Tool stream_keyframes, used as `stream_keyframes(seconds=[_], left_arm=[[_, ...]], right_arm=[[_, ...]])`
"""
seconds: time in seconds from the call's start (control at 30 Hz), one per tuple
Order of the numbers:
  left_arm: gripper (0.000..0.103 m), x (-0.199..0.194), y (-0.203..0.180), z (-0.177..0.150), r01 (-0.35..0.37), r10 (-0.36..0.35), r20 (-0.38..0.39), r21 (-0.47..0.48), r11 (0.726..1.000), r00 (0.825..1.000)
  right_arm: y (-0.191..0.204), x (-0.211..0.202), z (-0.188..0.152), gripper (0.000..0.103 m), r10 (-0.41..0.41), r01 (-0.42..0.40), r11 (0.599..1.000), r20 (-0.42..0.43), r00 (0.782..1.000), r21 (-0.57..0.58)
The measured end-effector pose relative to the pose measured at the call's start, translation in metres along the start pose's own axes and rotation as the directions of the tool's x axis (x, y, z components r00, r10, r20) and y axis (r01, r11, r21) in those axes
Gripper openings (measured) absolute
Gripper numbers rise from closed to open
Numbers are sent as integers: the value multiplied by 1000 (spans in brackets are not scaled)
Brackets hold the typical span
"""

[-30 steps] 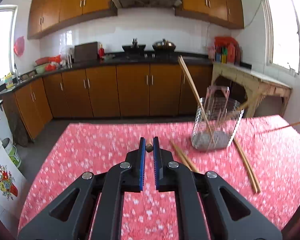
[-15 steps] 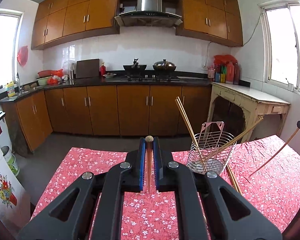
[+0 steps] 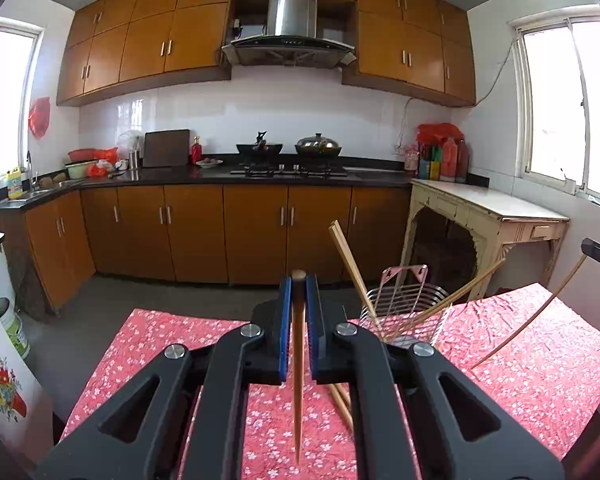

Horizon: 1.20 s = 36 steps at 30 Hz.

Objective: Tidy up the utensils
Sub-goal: 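Lift both held chopsticks upright and carry them over the wire holder, then lower the chopsticks into the wire holder and open both tools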

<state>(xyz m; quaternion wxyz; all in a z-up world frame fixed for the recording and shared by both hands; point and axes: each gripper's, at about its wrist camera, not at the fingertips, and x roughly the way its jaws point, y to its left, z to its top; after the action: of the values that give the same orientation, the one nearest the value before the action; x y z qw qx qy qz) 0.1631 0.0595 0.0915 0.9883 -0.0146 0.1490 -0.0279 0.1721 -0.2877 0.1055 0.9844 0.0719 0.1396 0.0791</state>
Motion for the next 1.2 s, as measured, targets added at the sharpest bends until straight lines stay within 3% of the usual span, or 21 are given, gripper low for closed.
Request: stream_keyframes(seconds=[0.3, 0.67, 0.87, 1.07, 1.2], left_arm=[[7, -7, -23, 39, 71, -70, 73, -19, 997, 995], [7, 5, -61, 109, 91, -69, 251, -76, 993, 966], [7, 36, -71, 117, 68, -28, 290, -131, 989, 957], [7, 65, -77, 110, 27, 25, 333, -152, 988, 943], [7, 86, -76, 97, 25, 33, 321, -173, 985, 947]], right_arm=[[32, -17, 45, 8, 121, -122, 993, 67, 990, 6], [55, 27, 98, 8, 78, -79, 997, 153, 985, 0], [54, 72, 105, 8, 51, -52, 999, 133, 990, 4], [49, 112, 91, 8, 34, -36, 999, 97, 995, 17], [40, 140, 77, 8, 40, -43, 998, 48, 998, 50]])
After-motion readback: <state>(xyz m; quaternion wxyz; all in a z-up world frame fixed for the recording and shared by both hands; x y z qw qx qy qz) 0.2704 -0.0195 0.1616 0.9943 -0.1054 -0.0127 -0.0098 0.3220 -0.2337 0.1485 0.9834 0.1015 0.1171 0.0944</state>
